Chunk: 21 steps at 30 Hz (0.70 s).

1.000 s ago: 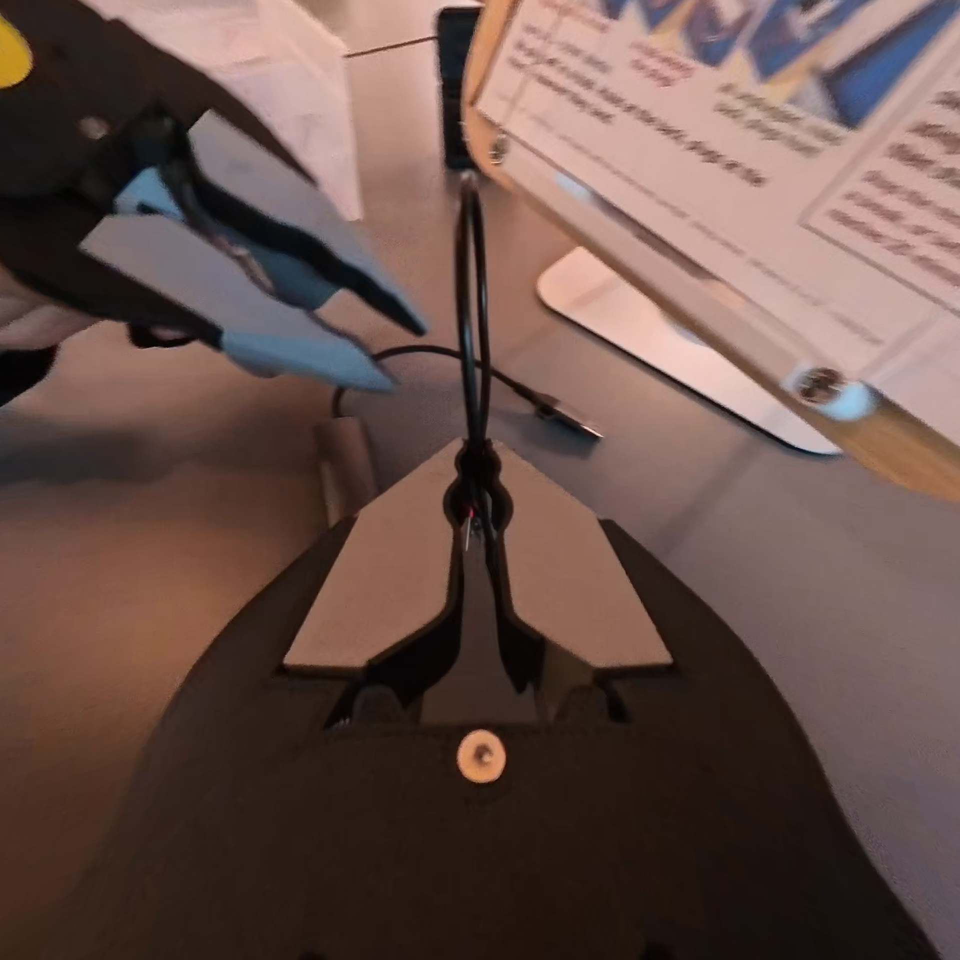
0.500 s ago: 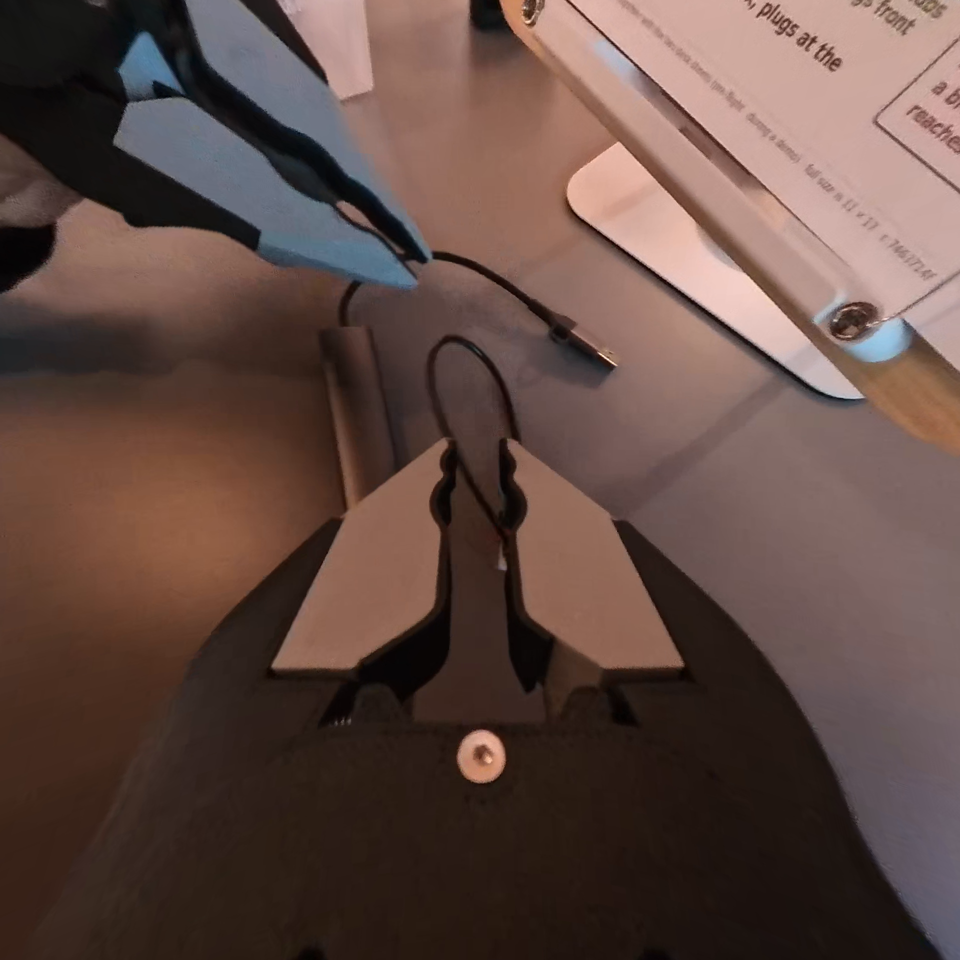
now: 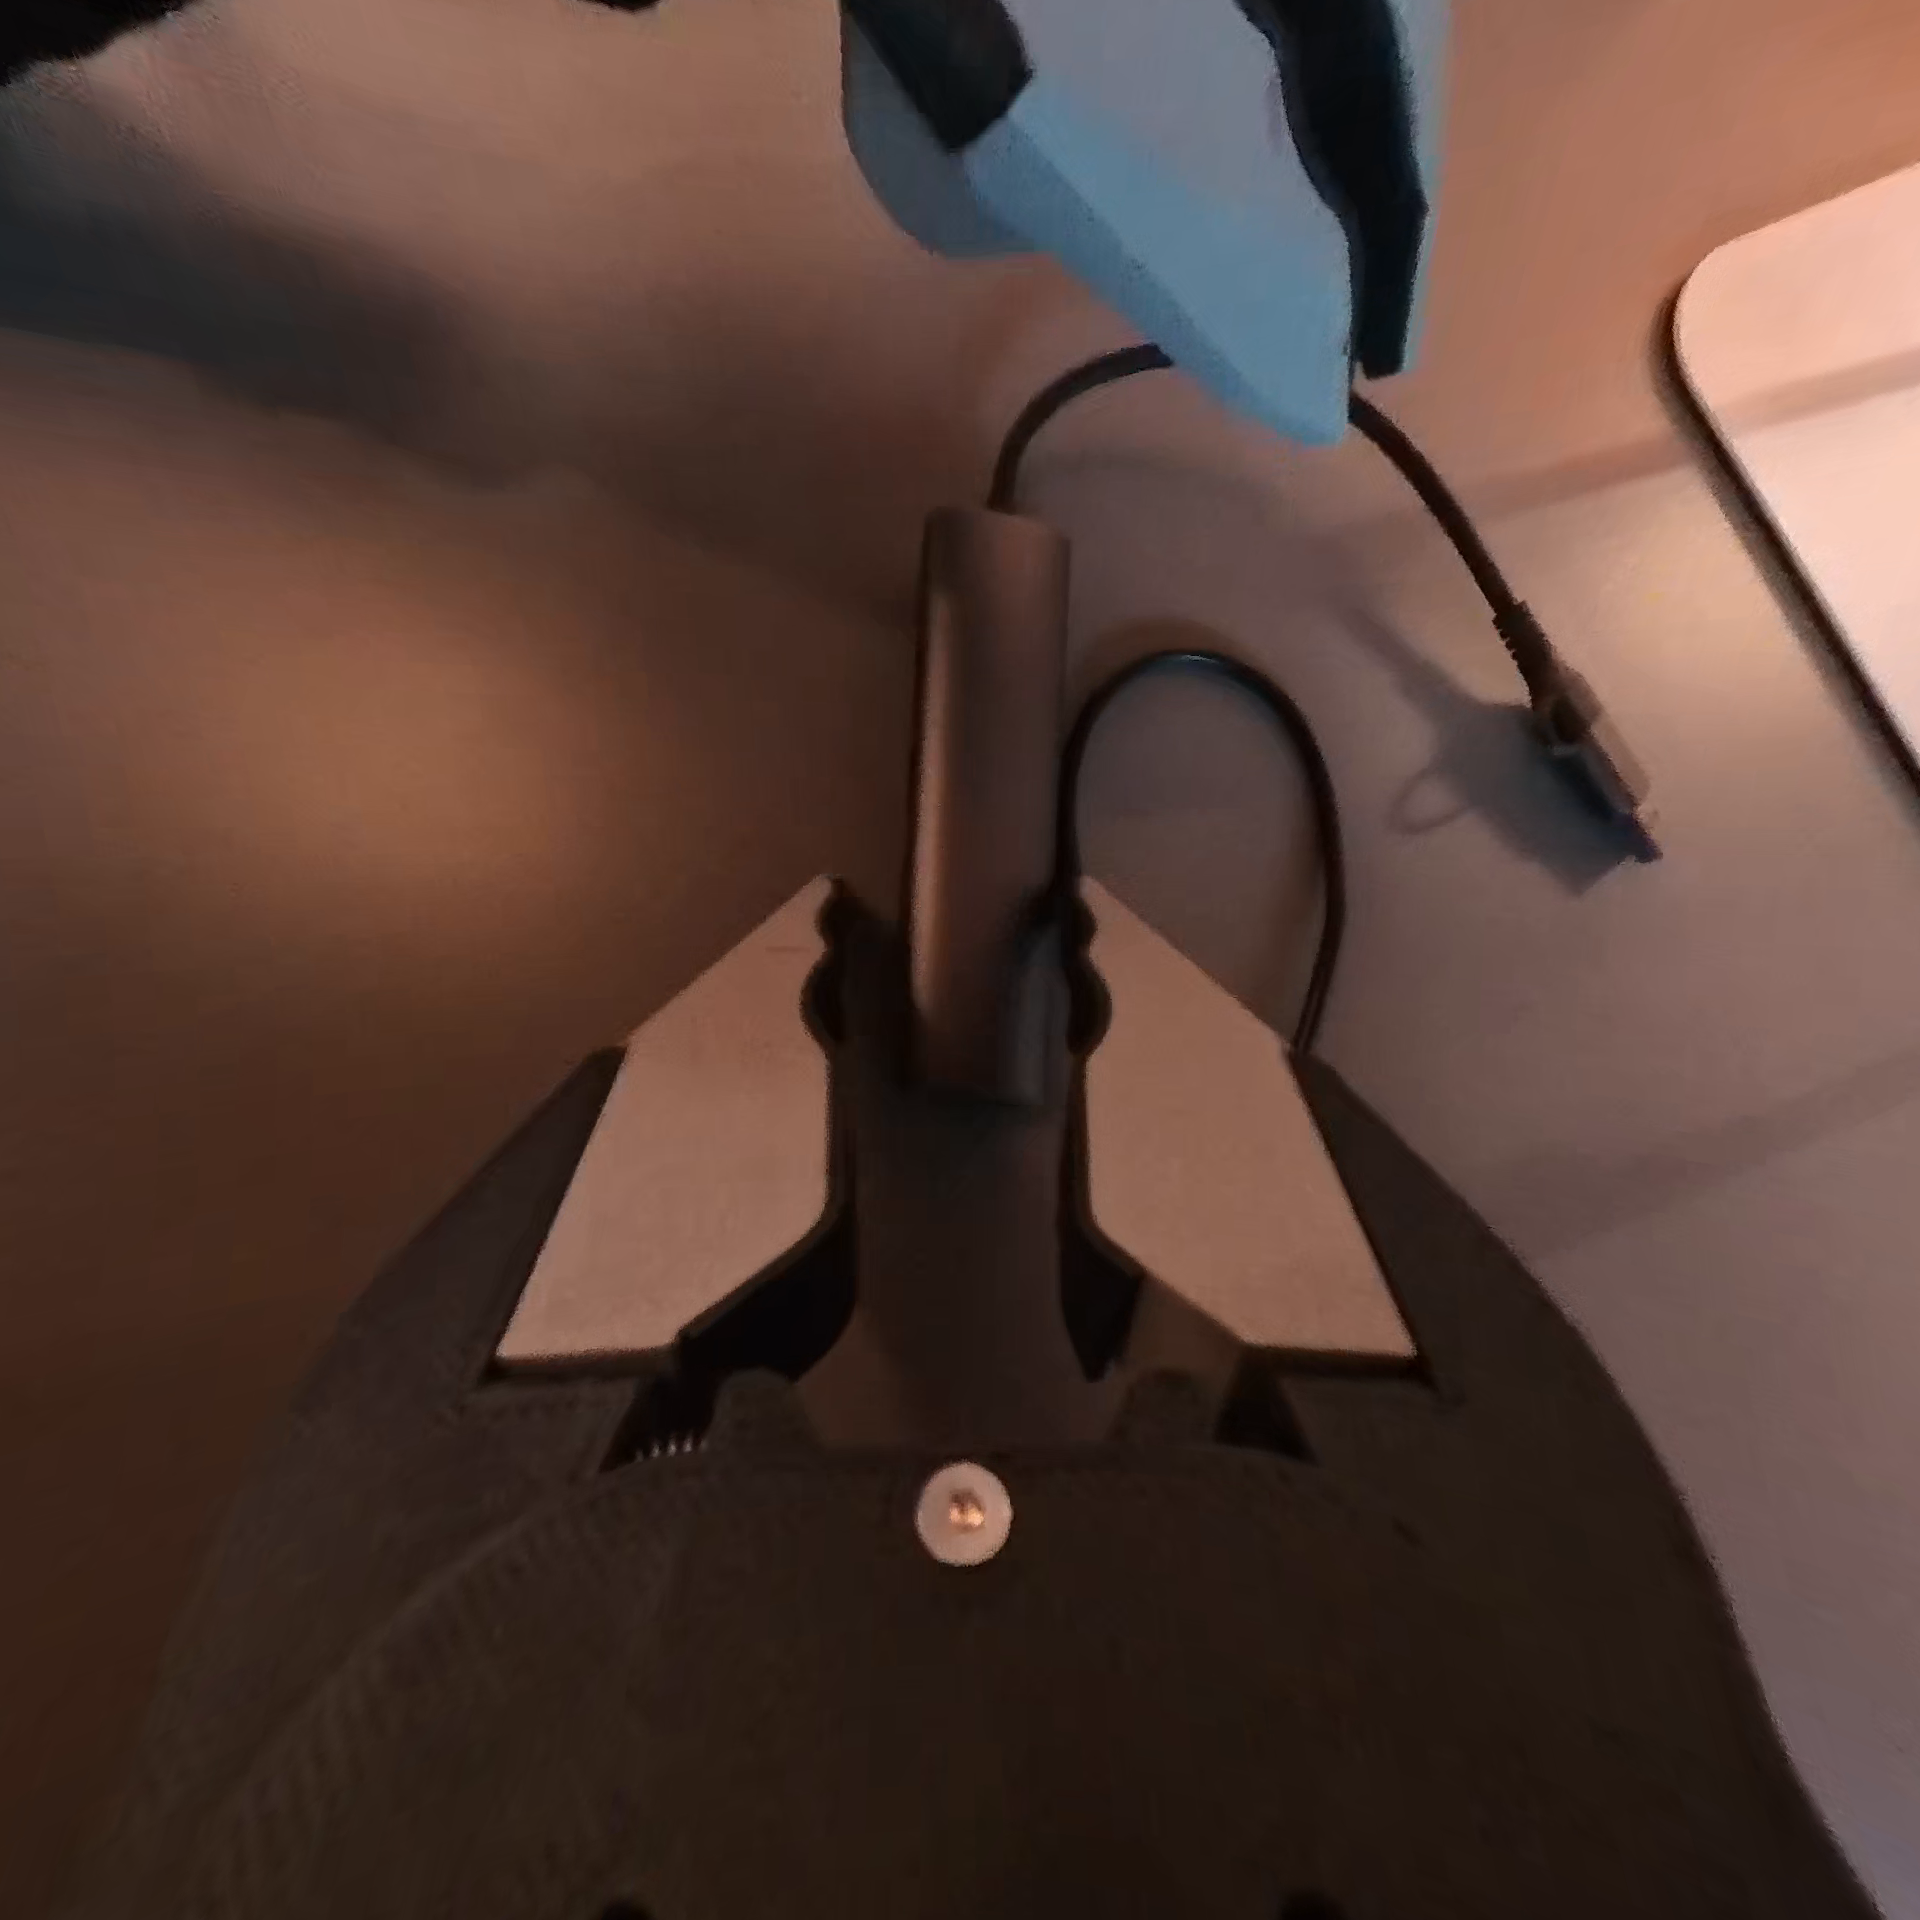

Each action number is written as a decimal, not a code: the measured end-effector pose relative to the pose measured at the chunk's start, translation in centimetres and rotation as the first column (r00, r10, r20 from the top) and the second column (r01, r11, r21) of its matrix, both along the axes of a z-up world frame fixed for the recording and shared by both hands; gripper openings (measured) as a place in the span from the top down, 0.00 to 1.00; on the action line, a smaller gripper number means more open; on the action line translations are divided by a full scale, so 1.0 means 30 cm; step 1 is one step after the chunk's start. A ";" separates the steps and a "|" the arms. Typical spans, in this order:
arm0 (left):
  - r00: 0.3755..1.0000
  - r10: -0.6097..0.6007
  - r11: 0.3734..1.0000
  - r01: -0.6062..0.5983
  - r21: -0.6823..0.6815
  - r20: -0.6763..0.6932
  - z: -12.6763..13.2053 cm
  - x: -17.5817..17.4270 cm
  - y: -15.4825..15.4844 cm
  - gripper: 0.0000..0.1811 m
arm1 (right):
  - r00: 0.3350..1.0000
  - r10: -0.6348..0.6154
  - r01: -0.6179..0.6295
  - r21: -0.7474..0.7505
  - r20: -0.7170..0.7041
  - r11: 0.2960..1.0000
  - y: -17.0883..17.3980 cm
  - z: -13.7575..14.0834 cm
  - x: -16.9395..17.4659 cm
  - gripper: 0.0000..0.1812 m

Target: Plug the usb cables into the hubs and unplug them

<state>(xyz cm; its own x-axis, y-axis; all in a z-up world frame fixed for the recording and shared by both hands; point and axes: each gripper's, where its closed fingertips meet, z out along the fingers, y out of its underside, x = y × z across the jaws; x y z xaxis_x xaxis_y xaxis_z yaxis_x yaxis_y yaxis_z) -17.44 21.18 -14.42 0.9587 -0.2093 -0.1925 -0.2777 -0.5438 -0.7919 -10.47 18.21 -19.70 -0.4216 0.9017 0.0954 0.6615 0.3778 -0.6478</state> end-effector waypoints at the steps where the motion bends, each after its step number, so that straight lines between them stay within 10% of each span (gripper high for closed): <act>1: 1.000 -0.001 1.000 0.001 0.004 -0.006 0.004 0.000 0.000 0.97 | 1.000 -0.007 0.007 -0.005 0.000 1.000 0.003 -0.001 -0.002 0.85; 14: 0.930 -0.313 0.945 0.325 0.033 -0.193 0.042 0.153 -0.053 0.74 | 0.968 -0.219 0.153 -0.396 -0.127 0.905 0.138 0.199 0.025 0.86; 21: 0.883 -0.273 0.944 0.322 0.070 -0.382 0.020 0.147 -0.020 0.74 | 0.979 -0.111 0.007 -0.515 -0.172 0.857 0.058 0.258 0.041 0.86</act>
<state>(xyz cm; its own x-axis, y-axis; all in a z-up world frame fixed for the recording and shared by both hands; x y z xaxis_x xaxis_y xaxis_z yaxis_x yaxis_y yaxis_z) -13.03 20.57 -13.81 0.7130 -0.4237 -0.5586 -0.6911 -0.2907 -0.6617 -9.25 19.95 -11.96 -0.3872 0.8676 -0.3119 0.5176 -0.0754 -0.8523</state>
